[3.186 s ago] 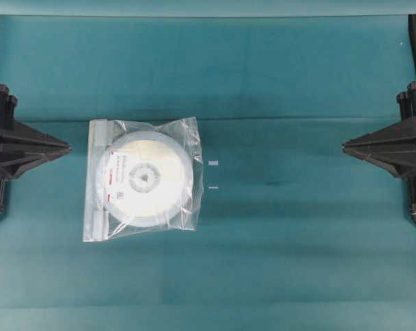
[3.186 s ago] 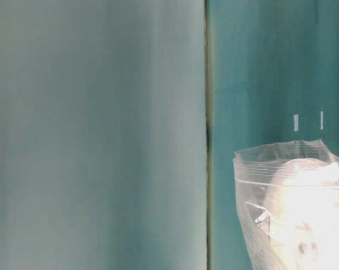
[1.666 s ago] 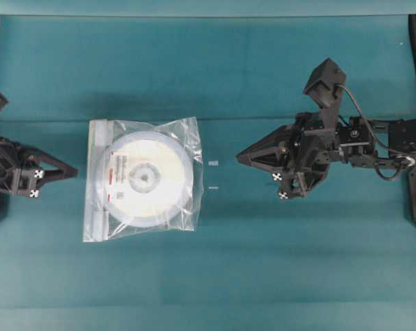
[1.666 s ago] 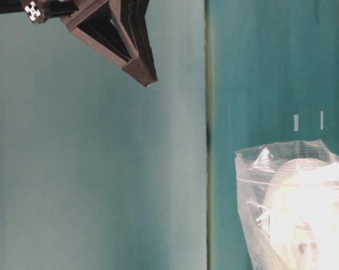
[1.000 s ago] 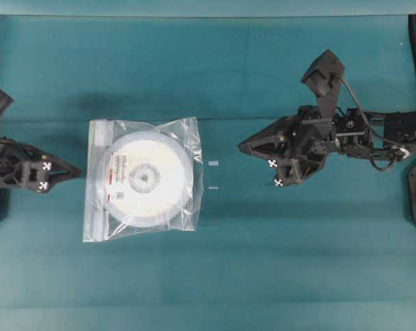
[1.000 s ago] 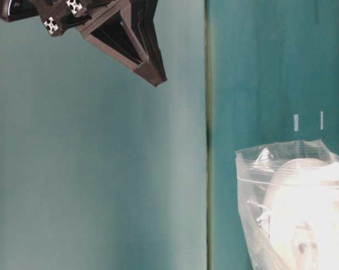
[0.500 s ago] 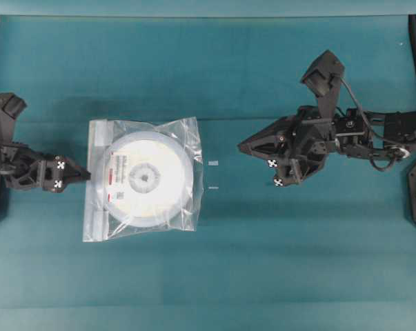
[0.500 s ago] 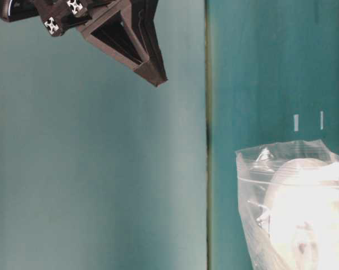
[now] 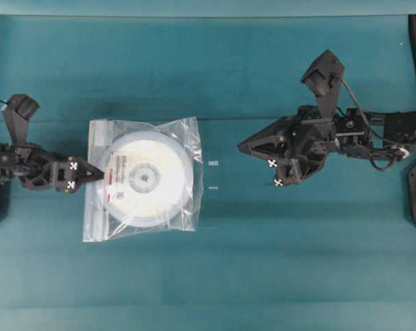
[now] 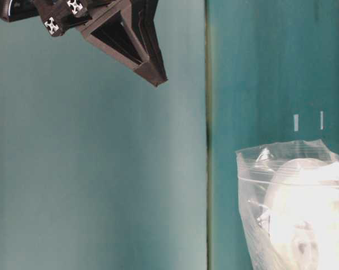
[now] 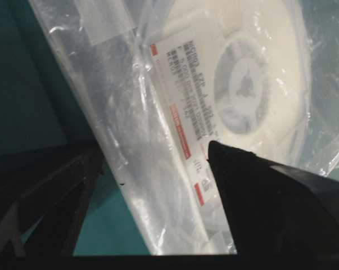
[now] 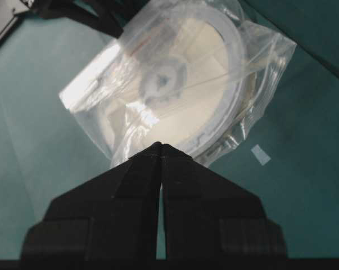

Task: Take out the reel from the clear zip bag.
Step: 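Grasp the left edge of the clear zip bag with the left gripper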

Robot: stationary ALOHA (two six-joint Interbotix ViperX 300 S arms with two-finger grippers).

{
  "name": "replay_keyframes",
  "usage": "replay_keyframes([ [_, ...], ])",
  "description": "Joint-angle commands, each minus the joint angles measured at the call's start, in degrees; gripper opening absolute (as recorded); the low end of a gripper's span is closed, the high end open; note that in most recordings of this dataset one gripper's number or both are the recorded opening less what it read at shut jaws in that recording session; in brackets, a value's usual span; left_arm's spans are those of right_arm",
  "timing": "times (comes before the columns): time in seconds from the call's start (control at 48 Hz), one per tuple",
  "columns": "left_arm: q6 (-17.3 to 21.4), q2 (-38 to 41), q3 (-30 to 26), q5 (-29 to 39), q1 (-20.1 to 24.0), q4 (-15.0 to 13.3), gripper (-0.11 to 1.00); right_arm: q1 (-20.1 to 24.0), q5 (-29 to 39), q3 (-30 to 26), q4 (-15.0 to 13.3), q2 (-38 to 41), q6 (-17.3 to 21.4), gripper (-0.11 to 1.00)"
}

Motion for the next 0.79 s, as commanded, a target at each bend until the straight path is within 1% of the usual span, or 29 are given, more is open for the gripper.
replay_keyframes([
  [0.0,-0.2,1.1,-1.1,-0.2,-0.6,0.1,0.91,0.0,0.0,-0.9,0.1,-0.3,0.6,0.0],
  [0.25,-0.2,0.9,-0.5,0.0,-0.6,0.1,0.88,0.0,0.5,-0.9,0.1,-0.3,0.6,0.0],
  [0.333,-0.1,0.8,-0.4,0.1,-0.6,0.1,0.82,0.0,0.4,-0.9,0.1,-0.3,0.6,0.0],
  [0.437,0.1,0.8,-0.4,0.8,-0.6,0.1,0.64,0.0,0.5,-0.9,0.1,-0.3,0.6,0.0],
  [0.583,0.4,0.7,-0.6,3.2,-0.4,0.1,0.27,0.0,0.5,-0.8,0.2,-0.3,0.6,0.0],
  [0.666,0.5,0.7,-0.7,4.6,-0.4,0.1,0.1,0.1,0.5,-0.7,0.2,-0.3,0.6,0.0],
  [0.729,0.6,0.7,-0.7,5.5,-0.3,0.1,0.02,0.2,0.5,-0.8,0.1,-0.3,0.7,0.0],
  [0.771,0.8,0.7,-0.8,5.8,-0.1,0.1,-0.01,0.4,0.6,-0.8,0.2,-0.1,0.9,0.0],
])
